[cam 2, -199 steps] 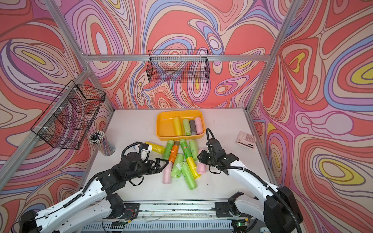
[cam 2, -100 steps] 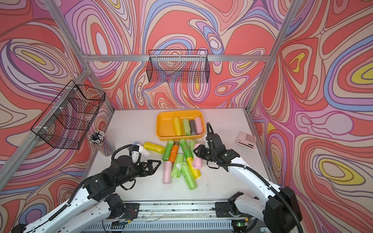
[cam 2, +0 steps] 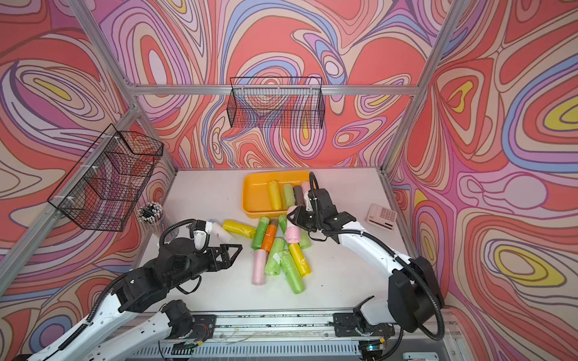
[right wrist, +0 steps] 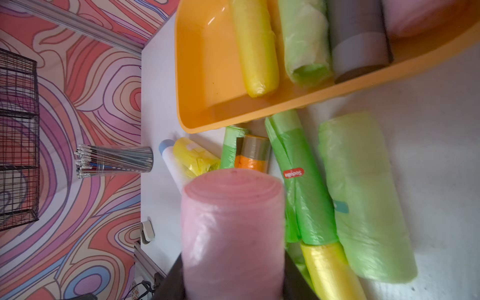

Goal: Put the roll of trash bags into the storage box
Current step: Place the roll of trash bags in the storage box.

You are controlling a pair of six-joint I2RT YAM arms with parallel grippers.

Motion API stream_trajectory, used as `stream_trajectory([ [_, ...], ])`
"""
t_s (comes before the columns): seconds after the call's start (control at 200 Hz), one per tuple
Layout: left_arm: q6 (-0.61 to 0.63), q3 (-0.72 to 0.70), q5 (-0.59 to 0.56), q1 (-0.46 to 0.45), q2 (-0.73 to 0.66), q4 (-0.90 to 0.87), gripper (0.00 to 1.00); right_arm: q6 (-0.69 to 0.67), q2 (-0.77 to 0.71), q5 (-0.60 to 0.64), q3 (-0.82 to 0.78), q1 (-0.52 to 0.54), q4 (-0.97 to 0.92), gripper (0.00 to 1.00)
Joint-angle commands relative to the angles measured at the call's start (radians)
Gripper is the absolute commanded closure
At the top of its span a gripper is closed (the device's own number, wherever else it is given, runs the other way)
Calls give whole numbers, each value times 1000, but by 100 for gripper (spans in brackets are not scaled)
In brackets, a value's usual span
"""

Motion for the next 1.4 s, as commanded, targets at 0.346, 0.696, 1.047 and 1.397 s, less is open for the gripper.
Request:
stream_trajectory([
  [0.346, 159, 174, -76, -4, 133, -85, 0, 2, 230, -49, 219, 3, 118, 91],
  [0.696, 145, 191, -66, -4, 148, -89, 0, -1, 360, -34, 322, 9, 160, 92],
  [1.047, 81, 138, -31, -3, 145, -52, 0, -33, 476, -15, 446, 10, 132, 93],
  [1.397, 63, 121, -31, -4, 185, -36, 0, -60, 604, 9, 578, 11, 123, 93],
])
